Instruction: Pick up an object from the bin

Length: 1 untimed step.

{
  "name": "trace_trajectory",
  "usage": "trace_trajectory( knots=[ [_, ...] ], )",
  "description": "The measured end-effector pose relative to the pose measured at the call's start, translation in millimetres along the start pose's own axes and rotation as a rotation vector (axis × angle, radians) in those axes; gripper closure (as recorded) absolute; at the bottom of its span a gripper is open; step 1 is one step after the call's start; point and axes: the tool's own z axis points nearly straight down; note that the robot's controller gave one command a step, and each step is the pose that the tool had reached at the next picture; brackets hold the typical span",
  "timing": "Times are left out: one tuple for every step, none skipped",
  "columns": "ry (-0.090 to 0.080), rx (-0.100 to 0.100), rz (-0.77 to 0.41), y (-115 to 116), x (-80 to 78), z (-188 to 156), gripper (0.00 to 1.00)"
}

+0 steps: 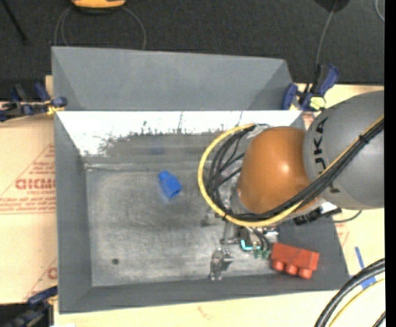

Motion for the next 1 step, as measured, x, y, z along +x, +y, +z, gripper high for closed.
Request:
trace_trajectory(
  knots=[
    [-0.012,0.001,-0.096,32.3,-100.4,39.2,0.0]
  ],
)
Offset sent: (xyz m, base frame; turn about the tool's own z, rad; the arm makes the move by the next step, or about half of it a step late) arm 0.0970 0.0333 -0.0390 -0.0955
